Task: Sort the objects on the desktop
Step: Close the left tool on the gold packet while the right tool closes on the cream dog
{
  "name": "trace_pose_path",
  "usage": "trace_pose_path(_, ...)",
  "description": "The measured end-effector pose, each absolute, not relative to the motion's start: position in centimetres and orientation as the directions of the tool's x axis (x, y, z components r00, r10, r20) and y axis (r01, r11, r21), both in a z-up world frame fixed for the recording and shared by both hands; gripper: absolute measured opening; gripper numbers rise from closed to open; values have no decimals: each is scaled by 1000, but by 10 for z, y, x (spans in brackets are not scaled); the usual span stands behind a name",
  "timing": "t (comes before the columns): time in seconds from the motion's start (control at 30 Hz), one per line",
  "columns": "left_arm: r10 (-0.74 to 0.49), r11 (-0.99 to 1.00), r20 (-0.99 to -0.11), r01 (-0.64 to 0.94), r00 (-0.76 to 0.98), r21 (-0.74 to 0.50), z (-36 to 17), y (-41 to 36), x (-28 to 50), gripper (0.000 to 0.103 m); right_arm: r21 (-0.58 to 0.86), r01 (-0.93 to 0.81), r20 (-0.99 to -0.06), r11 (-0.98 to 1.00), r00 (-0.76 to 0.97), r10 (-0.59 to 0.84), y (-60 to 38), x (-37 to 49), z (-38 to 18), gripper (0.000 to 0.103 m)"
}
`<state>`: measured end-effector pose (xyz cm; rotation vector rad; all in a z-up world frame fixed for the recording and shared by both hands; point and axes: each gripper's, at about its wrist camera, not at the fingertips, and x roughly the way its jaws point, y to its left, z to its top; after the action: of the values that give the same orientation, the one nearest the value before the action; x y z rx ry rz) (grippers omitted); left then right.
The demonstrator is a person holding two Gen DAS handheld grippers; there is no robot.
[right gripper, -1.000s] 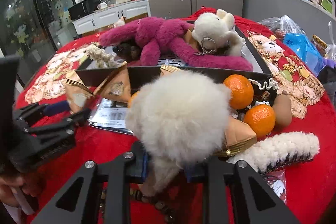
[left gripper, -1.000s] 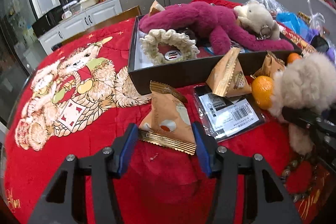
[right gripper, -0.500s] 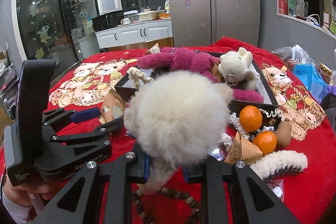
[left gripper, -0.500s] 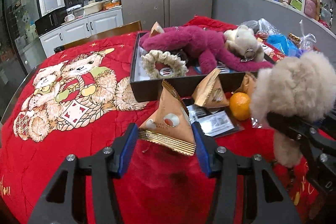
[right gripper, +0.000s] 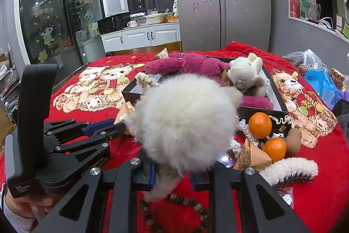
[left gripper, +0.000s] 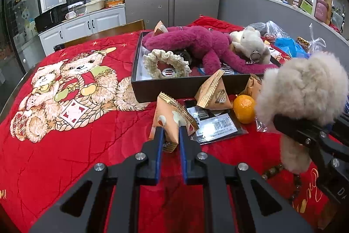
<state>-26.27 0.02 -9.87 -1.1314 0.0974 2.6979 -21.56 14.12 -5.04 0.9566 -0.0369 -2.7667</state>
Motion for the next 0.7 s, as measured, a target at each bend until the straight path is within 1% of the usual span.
trace_pose_path(0.4, 213, -968, -703, -242, -679, -60, -94, -1, -258, 13, 101, 198, -610, -975, -762, -218, 143, -215, -51, 22)
trace_pose_path(0.7, 221, -968, -669, -243, -709, -62, -75, -1, -249, 13, 93, 196, -599, -976, -772, -212, 144, -212, -47, 22)
